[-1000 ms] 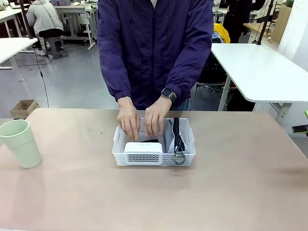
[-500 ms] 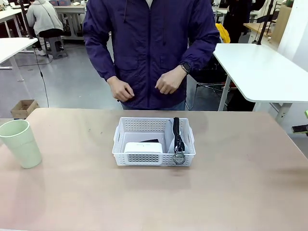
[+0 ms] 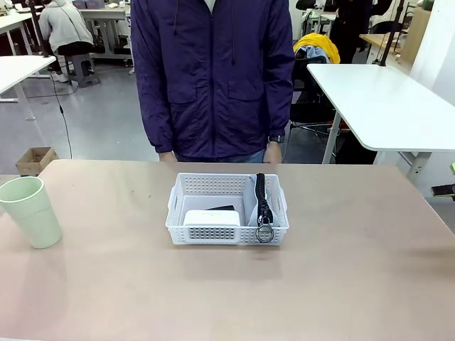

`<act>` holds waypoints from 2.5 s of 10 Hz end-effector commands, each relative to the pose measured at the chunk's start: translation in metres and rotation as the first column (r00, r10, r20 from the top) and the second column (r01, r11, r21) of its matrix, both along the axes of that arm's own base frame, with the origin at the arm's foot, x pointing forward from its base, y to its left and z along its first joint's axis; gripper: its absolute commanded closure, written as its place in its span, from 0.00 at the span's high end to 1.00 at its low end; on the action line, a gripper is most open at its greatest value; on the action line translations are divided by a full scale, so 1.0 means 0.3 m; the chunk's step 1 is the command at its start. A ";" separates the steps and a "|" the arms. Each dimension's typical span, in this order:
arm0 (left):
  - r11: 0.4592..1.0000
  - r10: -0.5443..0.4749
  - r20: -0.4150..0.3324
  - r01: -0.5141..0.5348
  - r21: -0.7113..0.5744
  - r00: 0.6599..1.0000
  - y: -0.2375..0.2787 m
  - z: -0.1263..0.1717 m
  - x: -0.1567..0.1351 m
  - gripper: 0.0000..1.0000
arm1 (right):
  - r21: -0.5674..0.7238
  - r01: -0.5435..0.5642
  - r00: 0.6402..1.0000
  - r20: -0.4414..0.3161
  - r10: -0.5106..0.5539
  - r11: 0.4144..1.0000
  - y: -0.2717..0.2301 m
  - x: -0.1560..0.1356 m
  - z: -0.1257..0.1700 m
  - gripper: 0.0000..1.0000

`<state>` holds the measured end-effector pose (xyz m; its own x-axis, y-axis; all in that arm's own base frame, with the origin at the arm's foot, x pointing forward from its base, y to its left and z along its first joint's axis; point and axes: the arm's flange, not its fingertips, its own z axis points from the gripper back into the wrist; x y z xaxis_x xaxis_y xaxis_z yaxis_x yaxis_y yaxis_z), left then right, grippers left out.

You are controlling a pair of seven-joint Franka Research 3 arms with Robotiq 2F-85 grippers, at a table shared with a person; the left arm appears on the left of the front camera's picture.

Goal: Efficiently arrange items inside the basket to fit them all.
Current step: Pick up the Reusable plastic cup and place it inside the Organizing basket.

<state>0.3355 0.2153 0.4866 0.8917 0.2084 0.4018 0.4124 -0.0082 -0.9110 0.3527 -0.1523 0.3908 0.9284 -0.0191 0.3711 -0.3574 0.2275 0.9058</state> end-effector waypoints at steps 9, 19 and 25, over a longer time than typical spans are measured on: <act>0.752 -0.046 0.635 -0.392 0.531 0.771 0.216 -0.194 0.019 1.00 | 0.001 -0.008 1.000 0.009 0.008 1.000 0.002 -0.010 0.004 1.00; 0.665 -0.173 0.622 -0.375 0.646 0.764 0.270 -0.389 0.019 1.00 | 0.001 -0.008 1.000 0.009 0.008 1.000 0.002 -0.010 0.004 1.00; 0.628 -0.400 0.756 -0.445 0.638 0.519 0.255 -0.648 0.049 1.00 | 0.001 -0.008 1.000 0.009 0.008 1.000 0.002 -0.010 0.004 1.00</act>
